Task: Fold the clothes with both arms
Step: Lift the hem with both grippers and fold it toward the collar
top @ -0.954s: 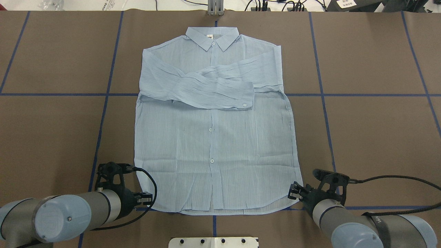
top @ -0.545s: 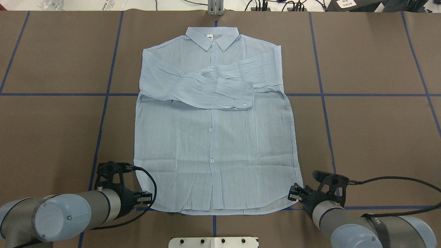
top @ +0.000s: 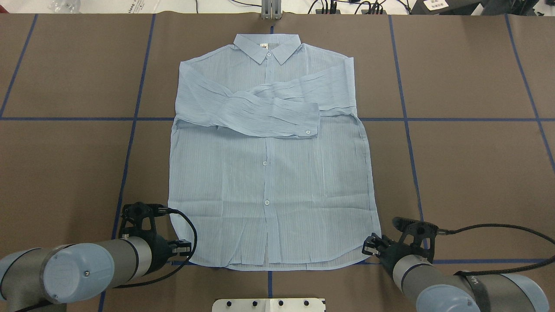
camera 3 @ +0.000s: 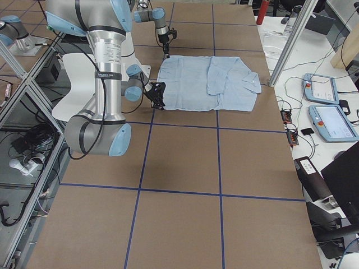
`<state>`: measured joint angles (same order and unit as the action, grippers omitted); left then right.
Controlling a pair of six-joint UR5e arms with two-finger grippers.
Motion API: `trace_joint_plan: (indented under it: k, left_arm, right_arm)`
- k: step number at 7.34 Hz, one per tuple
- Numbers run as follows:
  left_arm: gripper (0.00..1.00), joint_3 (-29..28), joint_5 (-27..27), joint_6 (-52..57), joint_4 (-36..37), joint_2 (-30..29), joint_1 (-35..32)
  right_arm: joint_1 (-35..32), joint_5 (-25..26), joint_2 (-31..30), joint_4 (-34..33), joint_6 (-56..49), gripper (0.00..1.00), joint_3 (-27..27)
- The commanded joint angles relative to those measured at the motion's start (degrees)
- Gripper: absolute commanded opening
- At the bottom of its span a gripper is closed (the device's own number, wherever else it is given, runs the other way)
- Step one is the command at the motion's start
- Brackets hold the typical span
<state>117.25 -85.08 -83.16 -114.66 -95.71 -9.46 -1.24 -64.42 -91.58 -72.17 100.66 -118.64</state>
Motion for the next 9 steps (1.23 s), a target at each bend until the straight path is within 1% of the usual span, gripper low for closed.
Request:
trace_joint_plan:
  k: [1, 2, 3, 4, 5, 6, 7, 8, 9]
  left_arm:
    - [0.00, 0.0, 0.0, 0.0, 0.0, -0.1, 0.0]
    - [0.00, 0.0, -0.1, 0.7, 0.1, -0.1, -0.1]
    - [0.00, 0.3, -0.1, 1.7, 0.1, -0.5, -0.5]
    - [0.00, 3.3, -0.5, 2.3, 0.2, -0.4, -0.6]
    - [0.00, 7.9, -0.7, 2.9, 0.7, 0.7, -1.1]
    - [0.00, 13.7, -2.6, 2.9, 3.5, 1.8, -1.1]
    - [0.00, 22.8, -5.9, 2.8, 10.8, 2.5, -1.1]
    - [0.00, 32.0, -8.5, 2.8, 20.0, 2.3, -1.1]
    - [0.00, 37.8, -10.8, 2.8, 27.2, 1.3, -1.1]
  right_arm:
    - [0.4, -0.1, 0.0, -0.2, 0.3, 0.00, -0.1]
    - [0.4, -0.1, -0.2, -0.3, 0.5, 0.00, -0.3]
    - [0.2, -0.4, -0.4, -0.7, 1.0, 0.00, -2.3]
    - [0.3, -1.5, -3.7, -3.6, 1.0, 0.00, -9.7]
    - [0.2, -4.5, -5.8, -8.9, 1.0, 0.00, -17.6]
    - [0.2, -6.4, -5.8, -14.1, 1.0, 0.00, -23.4]
    - [0.2, -9.3, -5.7, -20.1, 1.0, 0.00, -29.7]
    - [0.2, -11.8, -5.3, -26.6, 1.0, 0.00, -36.3]
    - [0.3, -12.5, -4.1, -28.9, 1.0, 0.00, -38.3]
